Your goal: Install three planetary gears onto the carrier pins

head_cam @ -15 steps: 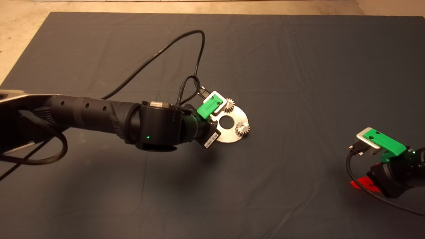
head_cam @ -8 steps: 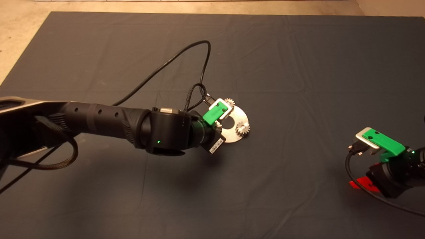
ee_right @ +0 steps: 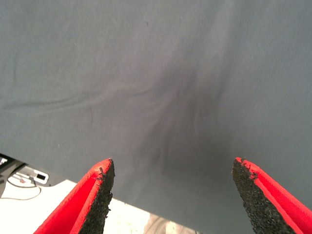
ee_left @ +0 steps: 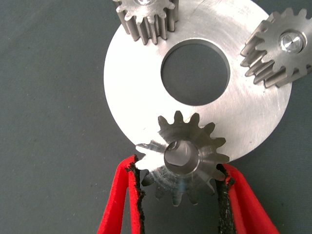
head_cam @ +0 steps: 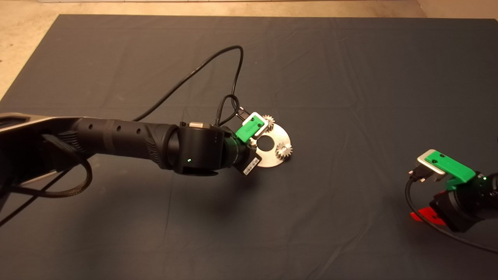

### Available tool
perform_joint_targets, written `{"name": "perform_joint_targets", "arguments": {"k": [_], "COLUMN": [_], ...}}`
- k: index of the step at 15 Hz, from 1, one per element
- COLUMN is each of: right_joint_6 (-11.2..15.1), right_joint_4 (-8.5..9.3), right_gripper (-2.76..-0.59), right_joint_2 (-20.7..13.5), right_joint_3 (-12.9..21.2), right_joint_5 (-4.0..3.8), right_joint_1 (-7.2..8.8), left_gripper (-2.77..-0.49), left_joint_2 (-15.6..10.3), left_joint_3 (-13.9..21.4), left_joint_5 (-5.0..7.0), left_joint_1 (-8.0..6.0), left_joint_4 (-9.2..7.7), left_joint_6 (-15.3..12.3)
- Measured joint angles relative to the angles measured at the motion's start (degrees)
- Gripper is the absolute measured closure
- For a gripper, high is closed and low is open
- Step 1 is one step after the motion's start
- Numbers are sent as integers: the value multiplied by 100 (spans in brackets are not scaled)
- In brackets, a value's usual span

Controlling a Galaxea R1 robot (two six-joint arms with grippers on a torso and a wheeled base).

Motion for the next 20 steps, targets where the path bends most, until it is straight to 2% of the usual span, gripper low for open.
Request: {"name": "perform_joint_targets", "arguments": {"k": [1,3,8,20], "right_joint_6": [0,0,-1,-1], "right_joint_4": [0,0,0,0], "right_gripper": [-178,-178,-178,-178], "right_joint_2": [0,0,0,0], "right_joint_3": [0,0,0,0], "right_joint_5": [0,1,1,0], "right_joint_1": [0,0,0,0], "left_gripper": [-64,-64,-64,-64], "left_joint_2": [0,0,-2,-13], "left_joint_3": [-27,-54,-99,-116], "left_joint_5": [-67,-114,-127,-182], "left_joint_1": [0,0,-2,-4], "left_joint_4": [0,5,18,40], "left_joint_6": [0,7,151,151]}}
